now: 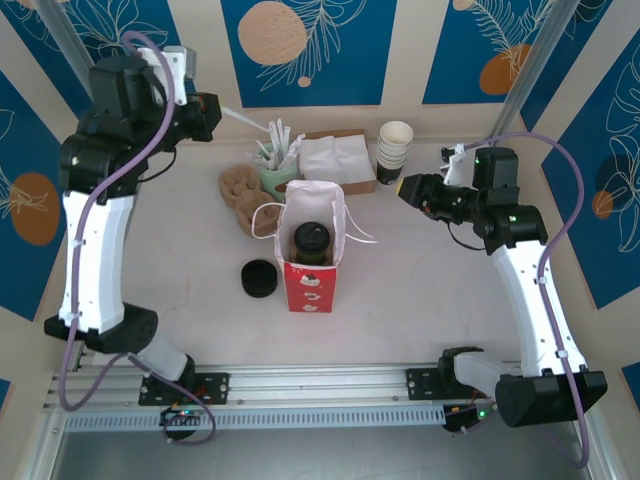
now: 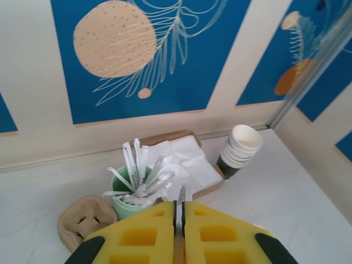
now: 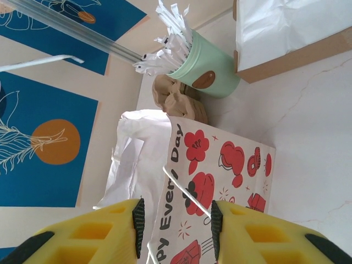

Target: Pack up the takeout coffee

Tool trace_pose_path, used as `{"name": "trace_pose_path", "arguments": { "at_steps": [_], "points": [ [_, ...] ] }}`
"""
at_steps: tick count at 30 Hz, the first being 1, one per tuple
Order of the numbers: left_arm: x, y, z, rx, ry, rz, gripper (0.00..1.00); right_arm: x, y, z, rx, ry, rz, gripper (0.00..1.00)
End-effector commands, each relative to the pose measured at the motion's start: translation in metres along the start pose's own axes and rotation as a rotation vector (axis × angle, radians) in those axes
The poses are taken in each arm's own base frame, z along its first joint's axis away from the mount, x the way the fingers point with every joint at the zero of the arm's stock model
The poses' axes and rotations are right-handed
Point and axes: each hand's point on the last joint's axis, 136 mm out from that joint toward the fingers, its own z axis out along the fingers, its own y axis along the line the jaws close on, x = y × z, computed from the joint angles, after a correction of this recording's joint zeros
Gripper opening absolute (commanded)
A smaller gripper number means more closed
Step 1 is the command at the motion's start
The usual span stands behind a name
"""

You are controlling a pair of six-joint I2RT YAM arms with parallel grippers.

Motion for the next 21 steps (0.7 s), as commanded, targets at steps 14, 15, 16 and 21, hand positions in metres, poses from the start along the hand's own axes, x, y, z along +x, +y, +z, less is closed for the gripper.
{"name": "trace_pose_path", "arguments": {
  "at_steps": [14,15,16,21],
  "points": [
    [0.115,-0.088,-0.043,0.317,0.364,0.106,0.09,-0.004,-0.002,0.000,0.011,-0.014,-0.010,0.38],
    [0.124,-0.090,-0.042,0.322,0.392,0.115,0.09,-0.003,-0.003,0.000,0.012,-0.013,-0.007,0.39],
    [0.131,-0.092,-0.040,0.329,0.414,0.121,0.09,-0.003,-0.003,0.000,0.011,-0.013,-0.005,0.38],
    [0.164,-0.105,-0.034,0.374,0.510,0.160,0.09,0.002,-0.007,0.003,0.015,0.002,0.012,0.38]
  ]
}}
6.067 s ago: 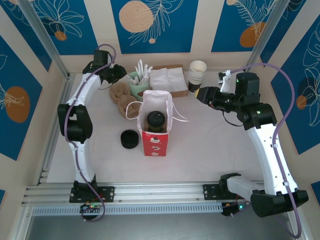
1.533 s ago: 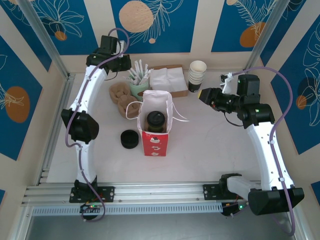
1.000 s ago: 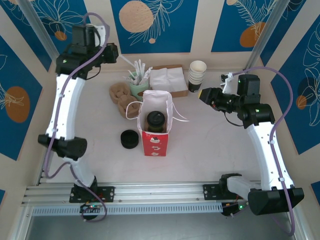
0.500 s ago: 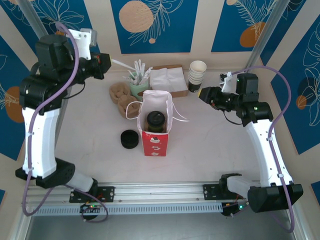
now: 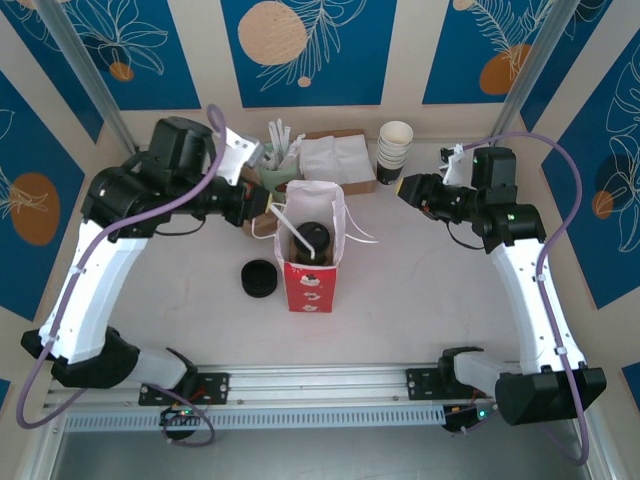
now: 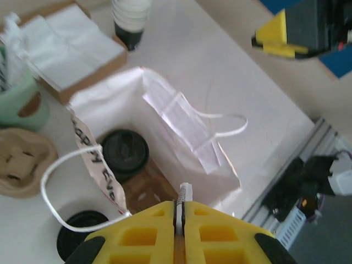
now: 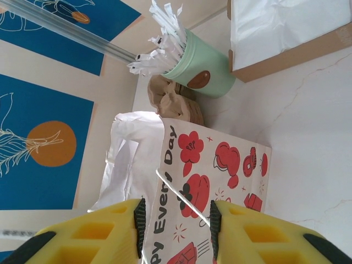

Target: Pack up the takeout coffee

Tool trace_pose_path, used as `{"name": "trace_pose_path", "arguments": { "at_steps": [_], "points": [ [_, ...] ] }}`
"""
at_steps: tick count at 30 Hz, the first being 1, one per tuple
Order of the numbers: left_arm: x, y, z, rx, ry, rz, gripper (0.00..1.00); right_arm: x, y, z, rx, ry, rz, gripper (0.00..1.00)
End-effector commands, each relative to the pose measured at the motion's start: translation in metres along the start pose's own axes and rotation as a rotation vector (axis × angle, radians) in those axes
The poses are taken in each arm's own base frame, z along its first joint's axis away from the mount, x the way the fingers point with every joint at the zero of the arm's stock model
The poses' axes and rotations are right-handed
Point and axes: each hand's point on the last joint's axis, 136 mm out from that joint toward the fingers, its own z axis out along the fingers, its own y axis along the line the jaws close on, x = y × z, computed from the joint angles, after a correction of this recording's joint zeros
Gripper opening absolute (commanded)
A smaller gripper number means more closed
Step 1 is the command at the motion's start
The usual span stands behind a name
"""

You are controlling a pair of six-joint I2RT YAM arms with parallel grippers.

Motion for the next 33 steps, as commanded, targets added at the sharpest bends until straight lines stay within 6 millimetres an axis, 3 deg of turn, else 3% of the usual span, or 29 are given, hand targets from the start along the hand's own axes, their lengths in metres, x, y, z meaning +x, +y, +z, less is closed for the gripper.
{"name": "trace_pose_path", "arguments": {
  "at_steps": [1,10,15,18,20,26,33],
  "points": [
    [0.019,-0.012,0.007,0.042,0.063,0.042,0.09,0.003,-0.003,0.001,0.002,0.003,0.006,0.38],
    [0.042,-0.021,0.041,0.043,0.161,0.084,0.11,0.003,-0.005,0.004,0.017,-0.005,-0.006,0.38],
    [0.044,-0.014,0.053,0.005,0.185,0.071,0.32,0.002,-0.004,0.006,0.012,-0.004,-0.009,0.38],
    [0.038,-0.006,0.055,-0.044,0.163,0.058,0.50,0.002,-0.002,0.007,0.007,-0.005,-0.018,0.38],
    [0.034,0.000,0.057,-0.076,0.144,0.049,0.53,0.003,-0.001,0.007,0.005,-0.005,-0.024,0.38],
    [0.027,0.021,0.071,-0.188,0.109,0.033,0.58,0.002,0.000,0.005,0.017,-0.007,-0.029,0.38],
    [0.030,0.063,0.095,-0.396,0.120,-0.047,0.62,0.001,-0.001,0.006,0.033,-0.016,-0.030,0.38]
  ]
}}
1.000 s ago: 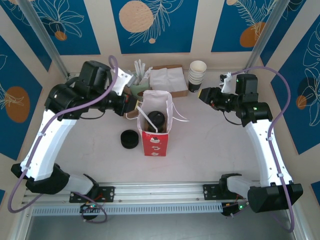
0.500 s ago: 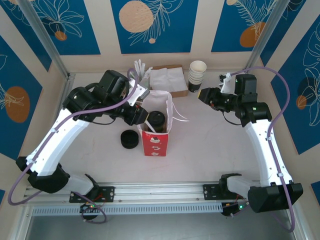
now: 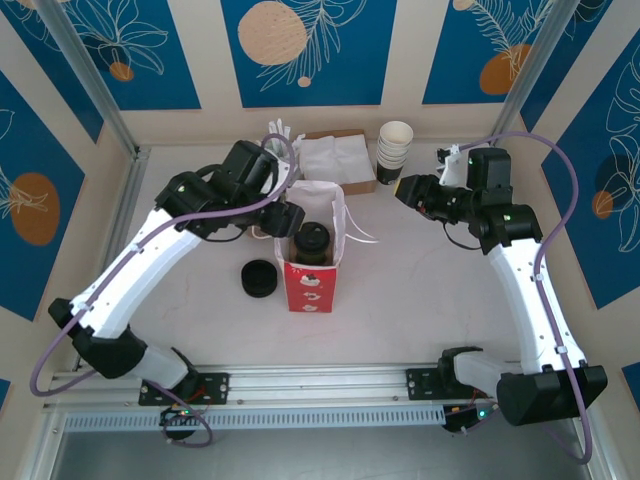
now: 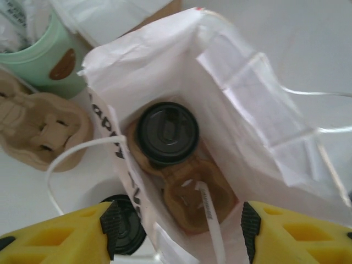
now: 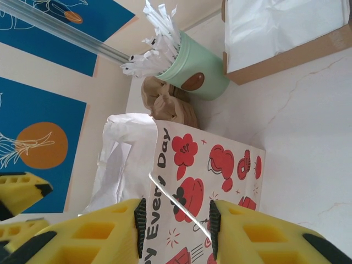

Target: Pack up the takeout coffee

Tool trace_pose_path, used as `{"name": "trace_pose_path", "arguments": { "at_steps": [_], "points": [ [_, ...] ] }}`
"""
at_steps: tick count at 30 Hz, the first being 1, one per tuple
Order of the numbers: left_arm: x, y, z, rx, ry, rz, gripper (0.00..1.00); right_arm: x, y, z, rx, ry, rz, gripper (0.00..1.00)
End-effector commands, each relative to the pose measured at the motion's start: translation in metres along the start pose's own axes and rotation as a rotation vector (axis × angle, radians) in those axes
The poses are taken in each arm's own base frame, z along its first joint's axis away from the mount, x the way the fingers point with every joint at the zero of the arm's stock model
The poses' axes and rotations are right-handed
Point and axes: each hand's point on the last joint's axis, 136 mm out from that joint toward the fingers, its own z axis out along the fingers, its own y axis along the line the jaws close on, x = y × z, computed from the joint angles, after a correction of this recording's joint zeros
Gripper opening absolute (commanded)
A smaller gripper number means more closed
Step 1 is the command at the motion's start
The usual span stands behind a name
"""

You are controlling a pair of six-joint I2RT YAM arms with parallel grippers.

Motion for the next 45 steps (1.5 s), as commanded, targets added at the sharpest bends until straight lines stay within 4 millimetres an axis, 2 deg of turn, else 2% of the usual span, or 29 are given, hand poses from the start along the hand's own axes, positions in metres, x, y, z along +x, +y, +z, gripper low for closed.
{"name": "trace_pose_path", "arguments": {
  "at_steps": [1,6,10,13,16,20,25,35,45],
  "points": [
    [-0.004,0.021,0.019,-0.132,-0.003,-0.072,0.62,-0.001,0.000,0.000,0.013,-0.009,-0.013,0.38],
    [0.003,0.025,0.039,-0.152,0.030,-0.127,0.58,-0.006,-0.003,0.004,0.041,-0.025,-0.015,0.38],
    [0.008,0.027,0.050,-0.162,0.053,-0.156,0.46,-0.014,-0.008,0.014,0.071,-0.039,-0.026,0.38],
    [0.010,0.029,0.052,-0.170,0.052,-0.171,0.37,-0.021,-0.007,0.029,0.079,-0.043,-0.061,0.40],
    [0.011,0.032,0.050,-0.185,0.051,-0.169,0.29,-0.031,-0.002,0.049,0.059,-0.057,-0.106,0.46],
    [0.014,0.037,0.046,-0.205,0.044,-0.168,0.22,-0.040,0.002,0.086,0.085,-0.036,-0.182,0.46],
    [0.014,0.036,0.039,-0.198,0.029,-0.173,0.17,-0.053,-0.006,0.129,0.151,-0.015,-0.205,0.45],
    [0.013,0.039,0.030,-0.200,-0.002,-0.199,0.12,-0.071,-0.026,0.216,0.260,0.033,-0.288,0.41],
    [0.019,0.040,0.030,-0.202,0.014,-0.211,0.11,-0.082,-0.061,0.277,0.364,0.050,-0.313,0.41]
  ]
}}
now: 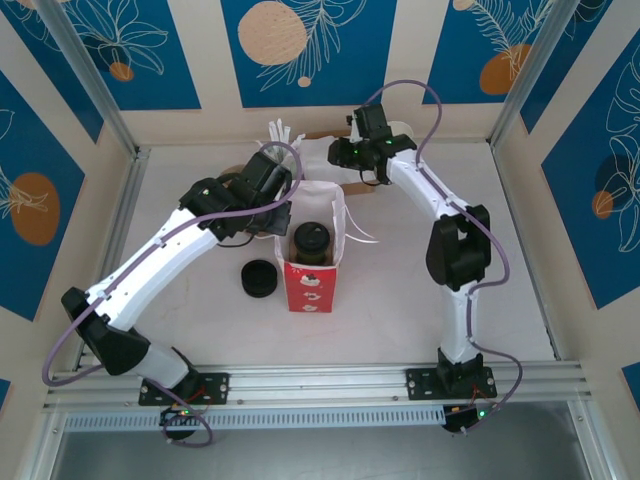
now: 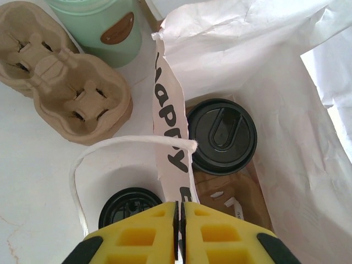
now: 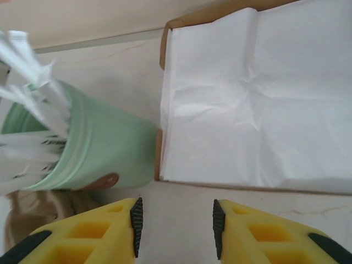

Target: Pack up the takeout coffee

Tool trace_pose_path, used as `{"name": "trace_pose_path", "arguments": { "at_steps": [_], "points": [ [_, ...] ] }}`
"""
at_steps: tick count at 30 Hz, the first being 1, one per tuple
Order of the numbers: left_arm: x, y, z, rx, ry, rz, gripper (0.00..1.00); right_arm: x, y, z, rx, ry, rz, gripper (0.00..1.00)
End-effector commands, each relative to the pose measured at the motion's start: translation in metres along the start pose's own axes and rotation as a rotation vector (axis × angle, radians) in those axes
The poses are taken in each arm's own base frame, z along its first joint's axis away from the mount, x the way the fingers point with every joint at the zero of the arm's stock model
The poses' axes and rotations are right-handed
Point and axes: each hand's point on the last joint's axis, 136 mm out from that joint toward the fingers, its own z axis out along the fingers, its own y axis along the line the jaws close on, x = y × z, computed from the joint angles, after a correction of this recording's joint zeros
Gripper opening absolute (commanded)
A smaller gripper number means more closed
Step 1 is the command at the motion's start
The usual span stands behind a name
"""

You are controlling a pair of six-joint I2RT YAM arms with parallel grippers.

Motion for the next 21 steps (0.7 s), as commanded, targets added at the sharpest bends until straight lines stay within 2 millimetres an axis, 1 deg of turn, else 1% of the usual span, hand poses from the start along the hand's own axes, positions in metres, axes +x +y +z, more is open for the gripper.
{"name": "trace_pose_path", "arguments": {
  "at_steps": [1,7,12,17,21],
  "points": [
    [0.000,0.008,-0.008,-0.015,-0.015,-0.028,0.11,-0.010,-0.002,0.010,0.052,-0.014,-0.048,0.41],
    [0.001,0.005,-0.012,0.008,-0.014,-0.035,0.13,-0.013,-0.011,0.041,0.118,0.000,-0.084,0.41],
    [0.001,0.006,-0.017,0.018,-0.020,-0.039,0.16,-0.012,-0.021,0.065,0.157,0.010,-0.106,0.45],
    [-0.001,0.004,-0.028,0.046,-0.041,-0.051,0.19,-0.007,-0.037,0.088,0.213,0.024,-0.136,0.48],
    [-0.003,0.003,-0.037,0.068,-0.059,-0.054,0.20,-0.007,-0.042,0.101,0.232,0.016,-0.179,0.51]
  ]
}}
